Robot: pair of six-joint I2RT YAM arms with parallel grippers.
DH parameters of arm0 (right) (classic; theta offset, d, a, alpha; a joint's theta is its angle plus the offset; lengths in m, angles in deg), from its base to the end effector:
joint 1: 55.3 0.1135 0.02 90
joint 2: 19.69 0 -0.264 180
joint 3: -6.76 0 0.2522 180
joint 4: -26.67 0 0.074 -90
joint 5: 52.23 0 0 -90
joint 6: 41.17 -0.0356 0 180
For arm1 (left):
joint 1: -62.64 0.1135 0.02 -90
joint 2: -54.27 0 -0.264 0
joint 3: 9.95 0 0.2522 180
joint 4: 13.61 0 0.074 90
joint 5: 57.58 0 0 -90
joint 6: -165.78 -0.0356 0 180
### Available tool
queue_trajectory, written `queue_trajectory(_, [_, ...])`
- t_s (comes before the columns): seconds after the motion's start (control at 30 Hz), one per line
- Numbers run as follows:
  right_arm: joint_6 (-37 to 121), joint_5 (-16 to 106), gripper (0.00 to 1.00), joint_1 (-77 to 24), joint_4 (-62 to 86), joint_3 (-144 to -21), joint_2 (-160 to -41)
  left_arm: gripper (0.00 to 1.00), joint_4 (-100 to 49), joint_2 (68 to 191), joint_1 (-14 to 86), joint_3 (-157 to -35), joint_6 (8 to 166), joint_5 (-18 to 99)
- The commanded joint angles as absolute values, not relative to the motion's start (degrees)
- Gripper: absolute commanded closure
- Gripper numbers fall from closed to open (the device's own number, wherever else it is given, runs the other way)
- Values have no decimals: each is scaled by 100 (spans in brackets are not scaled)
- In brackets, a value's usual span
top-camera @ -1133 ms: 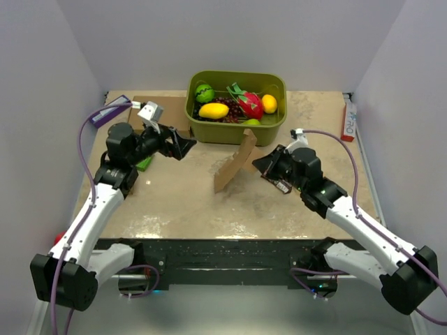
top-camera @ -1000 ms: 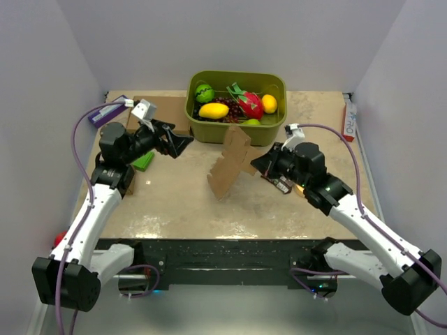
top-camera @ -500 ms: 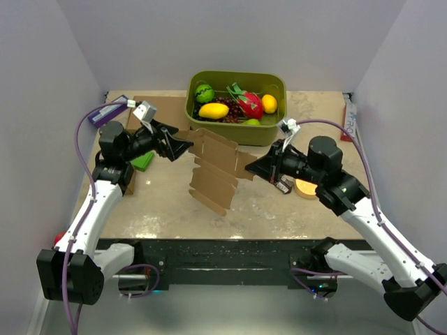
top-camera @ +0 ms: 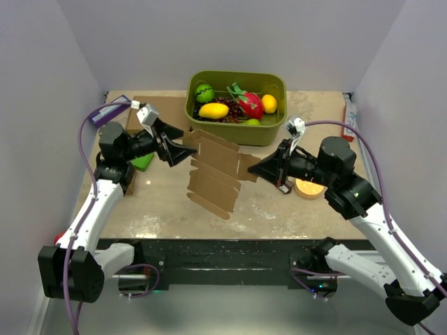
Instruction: Fold the paper box
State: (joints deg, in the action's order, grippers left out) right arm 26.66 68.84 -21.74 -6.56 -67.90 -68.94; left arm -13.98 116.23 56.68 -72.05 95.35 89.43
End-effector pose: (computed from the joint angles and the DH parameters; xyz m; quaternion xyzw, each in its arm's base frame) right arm 0.1390 0.1143 0.4075 -0.2472 0.7051 0.4744 0.4655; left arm 0.2371 -0.0548 0.3468 0.2606 0.6582 -0.4668 0.5301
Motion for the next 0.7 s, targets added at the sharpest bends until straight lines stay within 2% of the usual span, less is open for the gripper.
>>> queue_trajectory(0.0, [2800, 7073, 100, -2208, -713, -7063, -6838, 0, -610, 11746, 5684, -7073, 9986, 9702])
queue_trajectory(0.13, [2783, 7108, 100, -2208, -652, -7028, -6794, 2, -365, 11817, 5614, -7038, 10179, 9825])
queue_trajectory(0.23, [2782, 7100, 100, -2208, -608, -6975, -6794, 13, -101, 11826, 5456, -6942, 10346, 9957])
queue_trajectory(0.27, [2774, 7073, 100, -2208, -608, -6966, -6803, 20, -100, 11835, 5429, -6933, 10346, 9974])
queue_trajectory(0.33, [2861, 6899, 100, -2208, -660, -6940, -6829, 27, -100, 11844, 5394, -6933, 10346, 9974])
queue_trajectory(0.37, [2922, 6793, 100, -2208, -713, -6931, -6847, 35, -109, 11852, 5394, -6924, 10346, 9931])
queue_trajectory(0.63, [3187, 6168, 100, -2208, -1004, -6747, -6952, 69, -56, 11966, 5376, -6871, 10425, 9588])
queue_trajectory(0.67, [3178, 6133, 100, -2208, -995, -6720, -6952, 78, -39, 11984, 5368, -6845, 10452, 9475])
